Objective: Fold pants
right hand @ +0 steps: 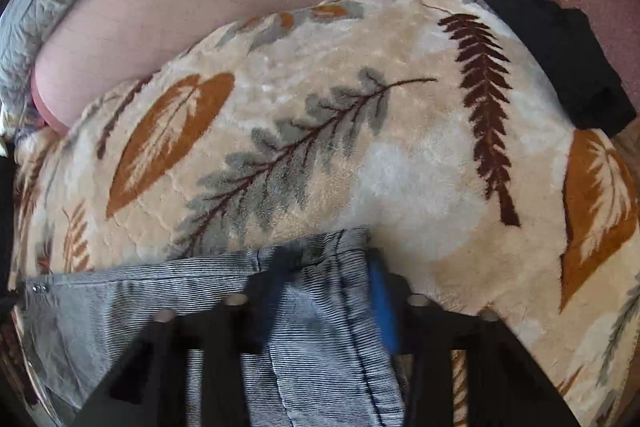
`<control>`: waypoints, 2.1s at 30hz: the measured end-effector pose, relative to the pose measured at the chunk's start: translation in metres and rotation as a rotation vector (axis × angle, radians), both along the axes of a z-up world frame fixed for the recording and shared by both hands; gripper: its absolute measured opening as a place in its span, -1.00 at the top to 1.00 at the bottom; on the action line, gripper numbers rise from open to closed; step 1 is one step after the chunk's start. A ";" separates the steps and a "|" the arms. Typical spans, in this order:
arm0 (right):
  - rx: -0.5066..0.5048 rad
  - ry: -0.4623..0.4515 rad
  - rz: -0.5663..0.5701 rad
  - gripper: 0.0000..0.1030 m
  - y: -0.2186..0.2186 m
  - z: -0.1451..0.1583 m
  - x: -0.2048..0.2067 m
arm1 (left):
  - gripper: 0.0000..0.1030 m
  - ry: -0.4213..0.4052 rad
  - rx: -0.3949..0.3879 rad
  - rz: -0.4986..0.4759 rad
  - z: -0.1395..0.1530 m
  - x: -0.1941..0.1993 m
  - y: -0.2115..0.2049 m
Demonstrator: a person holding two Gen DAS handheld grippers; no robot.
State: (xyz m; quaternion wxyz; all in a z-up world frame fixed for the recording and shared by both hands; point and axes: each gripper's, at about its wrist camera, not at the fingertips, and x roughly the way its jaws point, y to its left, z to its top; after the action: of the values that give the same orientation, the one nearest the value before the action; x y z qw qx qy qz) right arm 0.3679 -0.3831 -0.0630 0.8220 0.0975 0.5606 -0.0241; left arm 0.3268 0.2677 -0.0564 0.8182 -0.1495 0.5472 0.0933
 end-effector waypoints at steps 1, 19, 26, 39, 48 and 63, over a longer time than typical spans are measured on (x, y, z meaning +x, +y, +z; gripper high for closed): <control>-0.007 -0.009 0.000 0.75 0.000 0.003 -0.001 | 0.74 0.002 0.005 0.002 0.000 0.003 -0.002; 0.129 -0.380 0.006 0.76 -0.026 0.132 -0.233 | 0.91 -0.438 -0.073 -0.028 0.151 -0.223 0.000; 0.156 -0.087 0.105 0.63 -0.028 0.028 -0.334 | 0.91 -0.214 -0.040 0.013 0.063 -0.310 0.032; 0.513 -0.151 -0.113 -0.17 -0.035 0.052 -0.337 | -0.32 -0.295 -0.129 -0.098 0.083 -0.300 -0.065; 0.640 -0.055 -0.300 -0.17 -0.038 0.002 -0.337 | -0.31 -0.106 0.014 -0.120 0.001 -0.284 -0.110; 0.068 -0.005 0.062 0.85 0.007 0.044 -0.277 | -0.32 -0.099 -0.002 -0.168 0.000 -0.283 -0.107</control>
State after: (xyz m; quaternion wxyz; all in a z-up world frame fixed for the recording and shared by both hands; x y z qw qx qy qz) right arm 0.0908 -0.3764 -0.0195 0.8199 0.1083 0.5617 0.0207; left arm 0.0440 0.1612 -0.0569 0.8491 -0.1081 0.5169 0.0162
